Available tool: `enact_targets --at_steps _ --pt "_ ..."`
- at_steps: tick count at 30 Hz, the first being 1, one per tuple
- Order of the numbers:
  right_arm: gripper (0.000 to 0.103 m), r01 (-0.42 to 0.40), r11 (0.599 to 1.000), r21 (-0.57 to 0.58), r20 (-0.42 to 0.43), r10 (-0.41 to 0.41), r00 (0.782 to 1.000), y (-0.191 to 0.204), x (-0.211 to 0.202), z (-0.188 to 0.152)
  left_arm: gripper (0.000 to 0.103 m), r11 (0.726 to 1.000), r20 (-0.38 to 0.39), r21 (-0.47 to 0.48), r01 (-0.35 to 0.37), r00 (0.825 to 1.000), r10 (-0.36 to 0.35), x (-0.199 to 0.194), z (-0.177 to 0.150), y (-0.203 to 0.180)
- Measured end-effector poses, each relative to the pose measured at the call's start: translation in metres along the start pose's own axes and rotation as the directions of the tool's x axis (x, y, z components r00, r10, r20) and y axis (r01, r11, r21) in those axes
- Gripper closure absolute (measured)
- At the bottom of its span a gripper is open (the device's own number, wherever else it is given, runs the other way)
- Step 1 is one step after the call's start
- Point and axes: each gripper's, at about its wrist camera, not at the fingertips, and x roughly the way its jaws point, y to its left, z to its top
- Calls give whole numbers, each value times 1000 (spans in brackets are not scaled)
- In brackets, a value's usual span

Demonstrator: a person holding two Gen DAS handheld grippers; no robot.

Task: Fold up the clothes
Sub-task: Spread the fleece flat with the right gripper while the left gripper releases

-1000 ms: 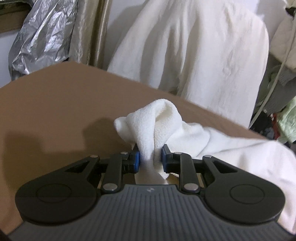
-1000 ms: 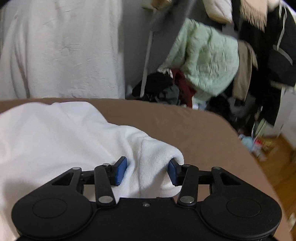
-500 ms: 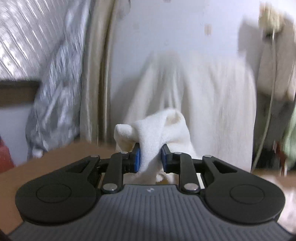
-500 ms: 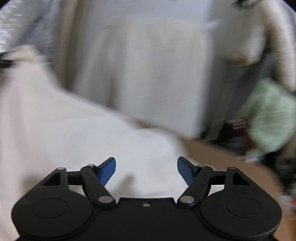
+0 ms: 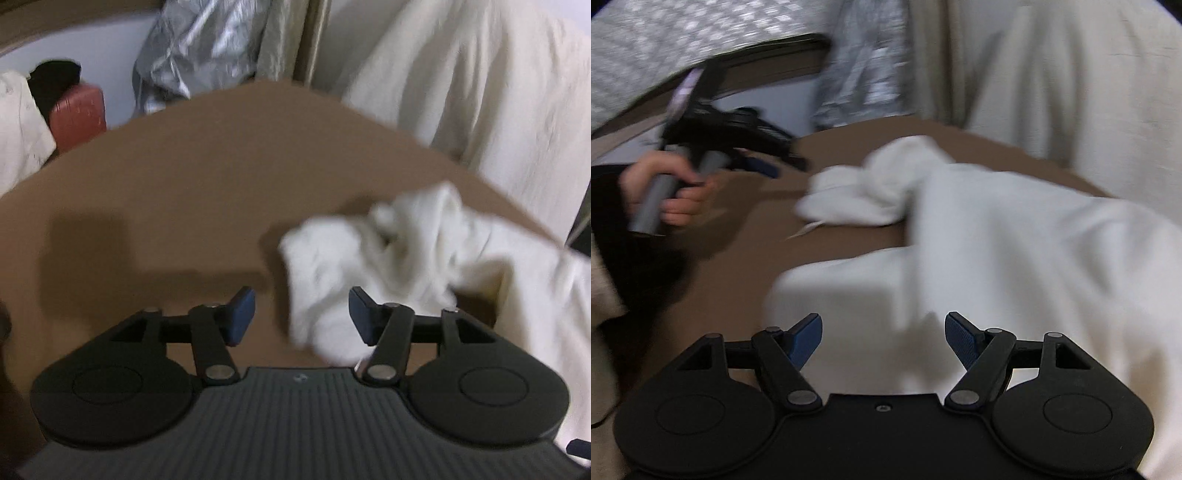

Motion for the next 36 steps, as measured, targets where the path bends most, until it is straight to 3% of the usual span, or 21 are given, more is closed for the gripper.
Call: enact_targets --at_steps 3,5,7,9,10,12,14,15,16,18,19,20,23,24,26,27,29,31,33,36 --pt "17 -76 995 -62 -28 75 997 29 7 -3 46 998 -53 -30 50 997 -52 21 -6 3" --pt "11 -68 992 -105 -32 65 997 47 15 -6 37 997 -55 -36 64 996 -65 32 -10 -3" --pt "11 -44 988 -149 -61 35 998 57 34 -7 14 999 -52 2 50 997 -50 48 -13 -11" --pt "11 -19 980 -196 -109 -2 994 68 59 -9 14 998 -46 51 27 999 -24 65 -14 -20" --pt "14 13 972 -233 -125 -43 991 70 72 -12 30 997 -43 76 15 999 -12 73 -14 -24" --pt "21 95 958 -271 -110 -129 985 69 87 -17 78 991 -17 133 -23 1000 26 82 -12 -34" --pt "33 117 969 -216 -83 -138 987 59 83 -16 78 970 76 212 -117 992 103 61 0 -48" --pt "49 113 979 -167 -69 -127 990 53 78 -14 79 953 143 243 -182 978 150 50 6 -53" --pt "66 109 986 -123 -58 -117 991 47 72 -11 79 928 237 253 -274 947 215 35 11 -53" --pt "79 105 992 -75 -40 -108 993 39 56 -9 79 875 402 213 -435 855 327 6 25 -44" --pt "80 107 992 -63 -21 -108 994 38 47 -8 79 869 438 176 -462 827 351 -5 34 -33" --pt "80 106 993 -51 0 -106 994 37 36 -7 79 872 444 145 -468 818 366 -12 43 -18" --pt "80 62 998 29 46 -64 997 34 8 -4 70 906 313 78 -416 873 374 -6 64 37" --pt "80 35 997 66 55 -38 998 31 0 -4 60 897 265 44 -440 871 414 2 62 52" --pt "80 4 994 105 66 -11 998 29 -12 -10 57 856 194 10 -516 841 505 13 46 71" --pt "80 -3 994 113 69 -5 998 28 -16 -15 57 861 160 16 -508 851 499 13 37 75" --pt "80 2 993 115 67 -9 998 27 -20 -22 57 912 102 29 -408 909 404 5 22 75" --pt "81 10 990 141 60 -19 998 25 -14 -26 57 965 85 21 -261 962 259 -14 13 63" --pt "81 11 984 178 79 -25 997 25 -13 -29 54 982 60 33 -185 981 183 -23 0 52" --pt "80 19 978 207 94 -39 995 25 -6 -31 30 990 13 57 -128 992 127 -28 -17 37"
